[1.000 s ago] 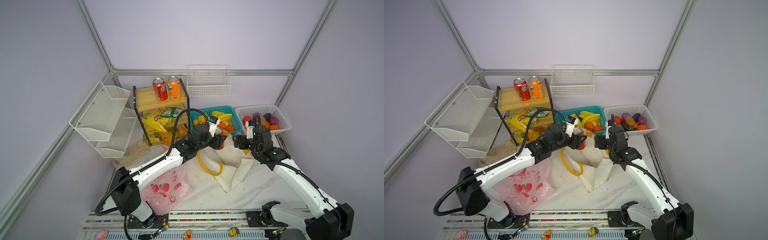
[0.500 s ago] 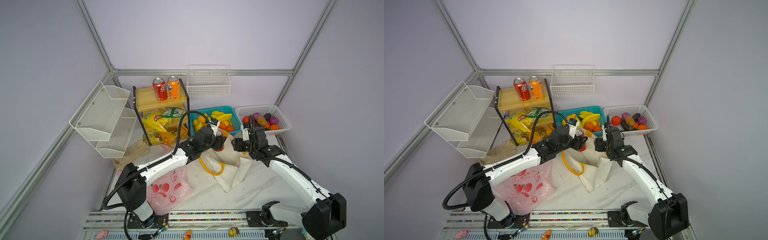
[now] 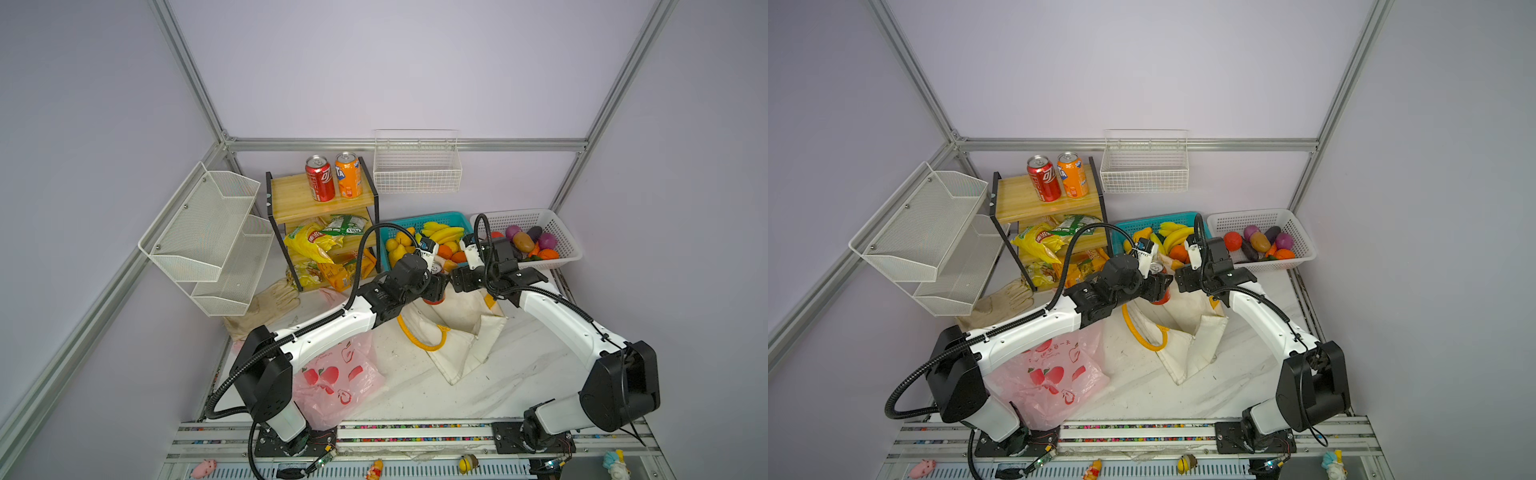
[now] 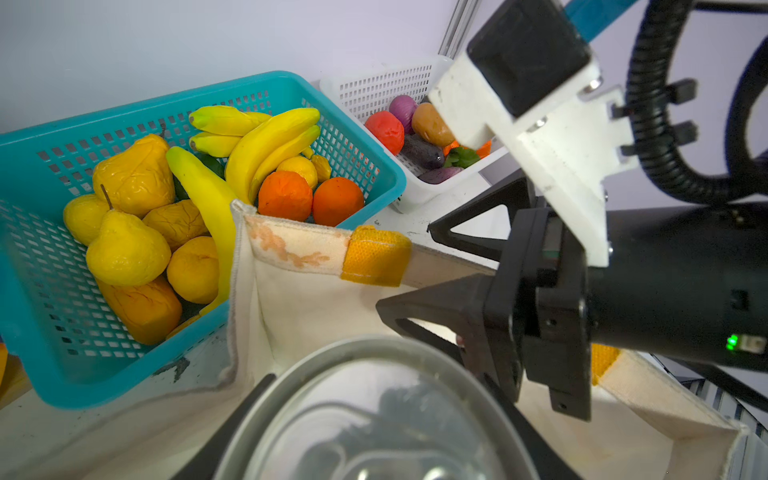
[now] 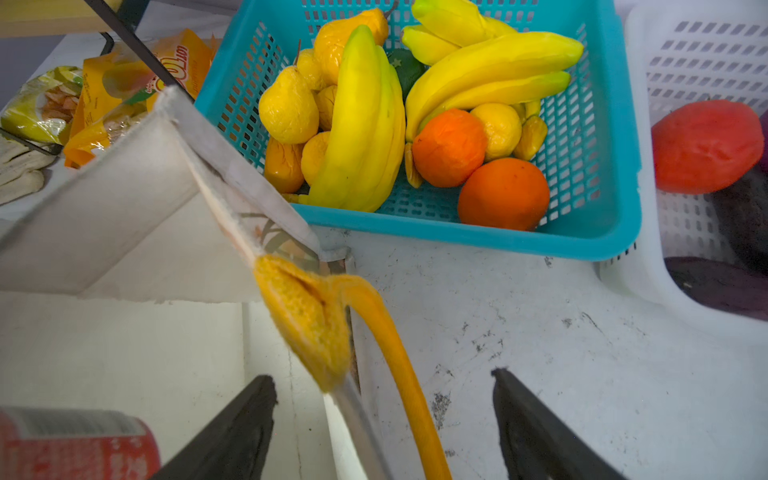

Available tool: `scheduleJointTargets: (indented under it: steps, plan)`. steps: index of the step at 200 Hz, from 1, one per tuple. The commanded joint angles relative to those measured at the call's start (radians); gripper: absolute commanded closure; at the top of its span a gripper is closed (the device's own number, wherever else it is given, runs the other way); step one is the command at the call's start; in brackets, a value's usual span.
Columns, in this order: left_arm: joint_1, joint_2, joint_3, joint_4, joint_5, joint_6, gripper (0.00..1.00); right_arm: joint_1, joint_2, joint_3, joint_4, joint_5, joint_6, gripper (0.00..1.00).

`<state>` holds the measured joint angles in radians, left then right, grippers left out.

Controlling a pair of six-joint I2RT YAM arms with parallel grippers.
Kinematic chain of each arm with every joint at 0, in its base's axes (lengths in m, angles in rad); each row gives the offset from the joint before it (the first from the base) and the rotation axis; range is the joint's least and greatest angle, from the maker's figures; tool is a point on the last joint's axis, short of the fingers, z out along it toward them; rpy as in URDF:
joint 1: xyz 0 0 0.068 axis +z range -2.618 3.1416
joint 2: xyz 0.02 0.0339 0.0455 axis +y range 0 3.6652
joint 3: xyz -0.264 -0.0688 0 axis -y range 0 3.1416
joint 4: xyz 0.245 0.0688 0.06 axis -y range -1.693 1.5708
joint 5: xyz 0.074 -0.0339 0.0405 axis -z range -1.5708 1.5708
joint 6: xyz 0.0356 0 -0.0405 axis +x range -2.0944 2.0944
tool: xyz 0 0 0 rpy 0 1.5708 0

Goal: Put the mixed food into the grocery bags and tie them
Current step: 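Grasp the red cola can with the left gripper and lift it off the shelf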

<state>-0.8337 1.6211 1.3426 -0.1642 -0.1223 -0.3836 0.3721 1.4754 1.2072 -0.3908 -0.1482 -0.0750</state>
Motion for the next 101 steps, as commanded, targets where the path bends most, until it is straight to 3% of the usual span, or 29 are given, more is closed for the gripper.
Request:
scheduleJointTargets:
  steps: [1,19,55,82,101]
  plan:
    - [-0.003,-0.062,-0.034,0.091,-0.034,-0.003,0.52,0.005,0.036,0.050,0.014,-0.076,-0.088,0.20]
    - [-0.003,-0.074,-0.054,0.101,-0.053,-0.012,0.52,0.004,0.065,0.077,0.003,-0.131,-0.111,0.27]
    - [-0.002,-0.088,-0.082,0.112,-0.070,-0.035,0.52,0.004,0.083,0.086,0.017,-0.171,-0.099,0.57]
    - [-0.002,-0.082,-0.071,0.106,-0.047,-0.044,0.51,0.005,0.082,0.095,0.007,-0.181,-0.009,0.74]
    - [0.000,-0.085,-0.072,0.103,-0.052,-0.042,0.50,0.004,0.050,0.087,0.025,-0.186,0.100,0.81]
